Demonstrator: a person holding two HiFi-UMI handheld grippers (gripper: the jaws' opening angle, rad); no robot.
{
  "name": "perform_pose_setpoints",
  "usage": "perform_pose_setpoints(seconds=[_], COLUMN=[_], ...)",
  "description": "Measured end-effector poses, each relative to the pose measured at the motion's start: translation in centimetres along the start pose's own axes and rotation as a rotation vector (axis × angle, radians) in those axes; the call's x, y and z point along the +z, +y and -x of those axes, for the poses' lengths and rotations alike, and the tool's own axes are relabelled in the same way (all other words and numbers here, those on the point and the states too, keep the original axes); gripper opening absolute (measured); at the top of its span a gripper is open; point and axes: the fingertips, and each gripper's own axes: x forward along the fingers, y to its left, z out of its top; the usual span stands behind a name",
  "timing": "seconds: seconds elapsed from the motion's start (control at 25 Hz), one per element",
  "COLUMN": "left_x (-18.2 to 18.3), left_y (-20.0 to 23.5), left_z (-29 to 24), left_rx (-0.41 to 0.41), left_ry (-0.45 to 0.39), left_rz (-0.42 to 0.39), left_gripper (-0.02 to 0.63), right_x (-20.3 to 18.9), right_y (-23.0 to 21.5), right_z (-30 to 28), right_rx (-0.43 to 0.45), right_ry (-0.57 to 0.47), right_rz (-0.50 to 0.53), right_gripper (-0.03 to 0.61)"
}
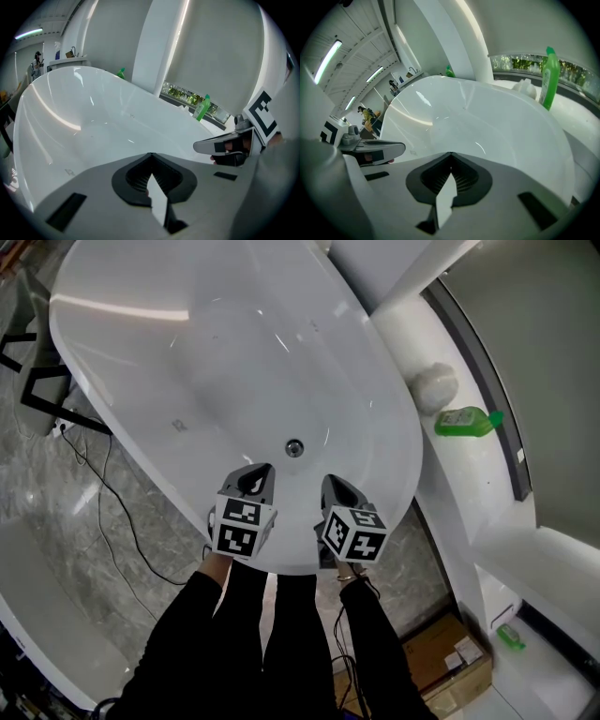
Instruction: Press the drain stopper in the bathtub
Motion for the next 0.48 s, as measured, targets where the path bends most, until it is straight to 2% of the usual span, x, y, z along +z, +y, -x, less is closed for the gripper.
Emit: perform_pose_setpoints(seconds=[0.48], left_x=[0.0], left_y=[0.6], left_z=[0.1], left_rx=[0.012], left_ry=[-0.007], left_rz=[-0.008], left_gripper=[0.008], right_x=[-1.3], right_y=[0.9], right_z=[-0.3], right_rx=[0.019], right_ry=[0.020], right_rz=[0.012], right_gripper=[0.002])
